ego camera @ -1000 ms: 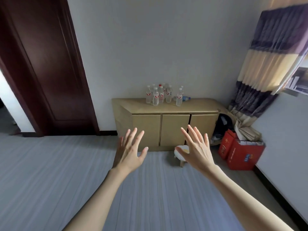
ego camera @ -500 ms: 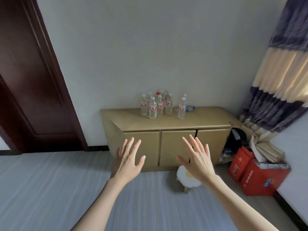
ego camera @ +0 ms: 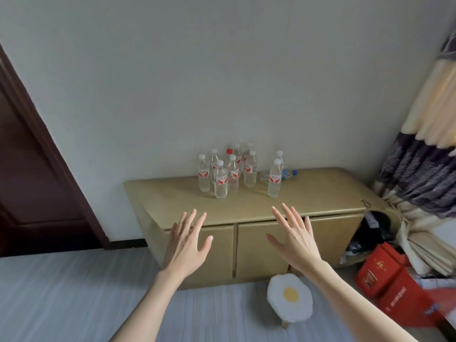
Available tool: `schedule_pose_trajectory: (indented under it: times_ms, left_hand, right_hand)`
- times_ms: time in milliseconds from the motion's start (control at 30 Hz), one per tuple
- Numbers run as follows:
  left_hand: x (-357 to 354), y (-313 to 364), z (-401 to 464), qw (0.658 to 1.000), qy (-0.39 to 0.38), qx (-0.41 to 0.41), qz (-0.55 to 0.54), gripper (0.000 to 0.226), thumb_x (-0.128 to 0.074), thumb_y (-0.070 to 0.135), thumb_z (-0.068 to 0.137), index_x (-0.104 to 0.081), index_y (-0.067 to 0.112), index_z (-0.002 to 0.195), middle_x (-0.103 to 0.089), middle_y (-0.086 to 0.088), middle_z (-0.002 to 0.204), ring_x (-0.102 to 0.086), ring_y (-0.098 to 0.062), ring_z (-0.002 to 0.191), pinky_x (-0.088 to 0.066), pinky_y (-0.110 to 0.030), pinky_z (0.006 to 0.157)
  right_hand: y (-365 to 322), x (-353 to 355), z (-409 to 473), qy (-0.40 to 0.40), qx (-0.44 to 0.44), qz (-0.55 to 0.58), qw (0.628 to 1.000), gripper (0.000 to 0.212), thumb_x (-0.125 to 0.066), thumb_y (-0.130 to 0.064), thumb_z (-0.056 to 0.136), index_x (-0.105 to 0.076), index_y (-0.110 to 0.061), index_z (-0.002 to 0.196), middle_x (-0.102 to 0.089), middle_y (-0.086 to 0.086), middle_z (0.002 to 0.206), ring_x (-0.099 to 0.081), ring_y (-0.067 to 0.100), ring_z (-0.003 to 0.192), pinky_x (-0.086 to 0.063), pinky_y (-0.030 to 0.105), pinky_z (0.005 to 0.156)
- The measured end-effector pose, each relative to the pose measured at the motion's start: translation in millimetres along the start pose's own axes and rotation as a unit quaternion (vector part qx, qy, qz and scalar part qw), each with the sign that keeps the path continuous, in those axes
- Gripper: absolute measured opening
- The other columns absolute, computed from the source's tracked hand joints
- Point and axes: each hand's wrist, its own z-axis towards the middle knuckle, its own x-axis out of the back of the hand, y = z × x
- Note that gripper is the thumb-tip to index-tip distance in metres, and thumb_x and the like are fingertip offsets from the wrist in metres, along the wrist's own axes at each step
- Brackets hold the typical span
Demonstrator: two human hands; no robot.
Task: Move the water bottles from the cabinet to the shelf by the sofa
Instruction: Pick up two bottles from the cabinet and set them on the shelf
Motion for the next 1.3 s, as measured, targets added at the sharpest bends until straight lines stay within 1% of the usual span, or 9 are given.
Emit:
schedule_pose_trajectory:
  times_ms: [233, 367, 533, 633, 733, 900, 1033, 1167, 1300]
  left_hand:
    - [-32, -29, 154, 1.000, -0.002, -0.029, 0.000, 0.069, -0.023, 0.057, 0.080, -0.022, 0.025, 0.142, -0.015, -0.001, 0.154, -0.007, -0.020, 0.142, -0.011, -0.041, 0.116]
    - [-53, -32, 231, 0.998, -0.002, -0.061, -0.001, 0.072, -0.020, 0.058, 0.078, -0.026, 0.022, 0.141, -0.022, -0.004, 0.152, -0.016, -0.022, 0.140, -0.012, -0.033, 0.112]
    - [-101, -40, 296, 0.997, -0.034, -0.068, 0.006, 0.062, -0.027, 0.047, 0.083, -0.035, 0.016, 0.136, -0.033, -0.011, 0.146, -0.029, -0.028, 0.136, -0.027, -0.044, 0.109]
    - [-126, -46, 338, 0.997, -0.035, -0.063, 0.019, 0.052, -0.043, 0.033, 0.085, -0.042, 0.009, 0.131, -0.041, -0.017, 0.141, -0.038, -0.034, 0.130, -0.032, -0.047, 0.103]
    - [-152, -50, 382, 0.997, -0.037, -0.067, 0.020, 0.054, -0.057, 0.019, 0.086, -0.038, 0.008, 0.135, -0.036, -0.018, 0.143, -0.033, -0.035, 0.133, -0.027, -0.046, 0.107]
    - [-191, -51, 446, 0.994, -0.080, -0.053, 0.046, 0.057, -0.054, 0.017, 0.087, -0.030, 0.014, 0.139, -0.030, -0.015, 0.147, -0.024, -0.031, 0.137, -0.028, -0.048, 0.110]
    - [-215, -51, 482, 0.991, -0.123, -0.016, 0.042, 0.059, -0.052, 0.017, 0.089, -0.024, 0.018, 0.141, -0.023, -0.010, 0.150, -0.020, -0.027, 0.139, -0.028, -0.041, 0.111]
    - [-228, -56, 508, 0.989, -0.139, -0.008, 0.043, 0.059, -0.052, 0.008, 0.087, -0.026, 0.012, 0.140, -0.025, -0.012, 0.149, -0.024, -0.028, 0.137, -0.029, -0.040, 0.107]
    - [-238, -59, 525, 0.986, -0.164, 0.023, 0.029, 0.053, -0.049, 0.007, 0.089, -0.030, 0.012, 0.138, -0.036, -0.014, 0.136, -0.037, -0.034, 0.125, -0.041, -0.043, 0.092]
  right_hand:
    - [30, -26, 139, 0.018, -0.023, 0.001, 1.000, 0.070, -0.049, -0.051, 0.086, -0.018, -0.028, 0.144, -0.013, 0.000, 0.155, -0.006, 0.023, 0.143, -0.003, 0.049, 0.114]
    - [51, -38, 199, 0.030, -0.041, 0.003, 0.999, 0.068, -0.050, -0.050, 0.086, -0.022, -0.026, 0.143, -0.018, 0.000, 0.154, -0.011, 0.023, 0.143, -0.005, 0.049, 0.114]
    - [90, -67, 254, 0.002, -0.076, 0.002, 0.997, 0.069, -0.051, -0.050, 0.085, -0.020, -0.030, 0.143, -0.021, 0.003, 0.153, -0.013, 0.025, 0.142, -0.007, 0.049, 0.114]
    - [115, -86, 296, -0.015, -0.080, 0.003, 0.997, 0.067, -0.052, -0.049, 0.086, -0.021, -0.031, 0.142, -0.021, 0.003, 0.153, -0.014, 0.025, 0.142, -0.009, 0.050, 0.114]
    - [141, -106, 341, -0.032, -0.080, -0.002, 0.996, 0.067, -0.051, -0.048, 0.086, -0.021, -0.028, 0.143, -0.019, 0.003, 0.153, -0.012, 0.024, 0.142, -0.009, 0.049, 0.114]
    - [181, -133, 402, -0.052, -0.078, 0.039, 0.995, 0.066, -0.055, -0.042, 0.086, -0.026, -0.019, 0.141, -0.025, 0.008, 0.151, -0.017, 0.026, 0.141, -0.018, 0.042, 0.113]
    - [205, -149, 432, -0.075, -0.103, 0.089, 0.988, 0.071, -0.056, -0.036, 0.086, -0.020, -0.011, 0.142, -0.026, 0.008, 0.150, -0.021, 0.026, 0.139, -0.020, 0.034, 0.111]
    - [216, -161, 451, -0.117, -0.137, 0.158, 0.971, 0.065, -0.055, -0.029, 0.088, -0.022, -0.014, 0.141, -0.033, 0.007, 0.146, -0.036, 0.027, 0.128, -0.033, 0.033, 0.098]
    - [220, -171, 452, -0.111, -0.179, 0.216, 0.953, 0.059, -0.056, -0.018, 0.088, -0.029, -0.015, 0.139, -0.042, 0.011, 0.139, -0.046, 0.031, 0.120, -0.032, 0.025, 0.088]
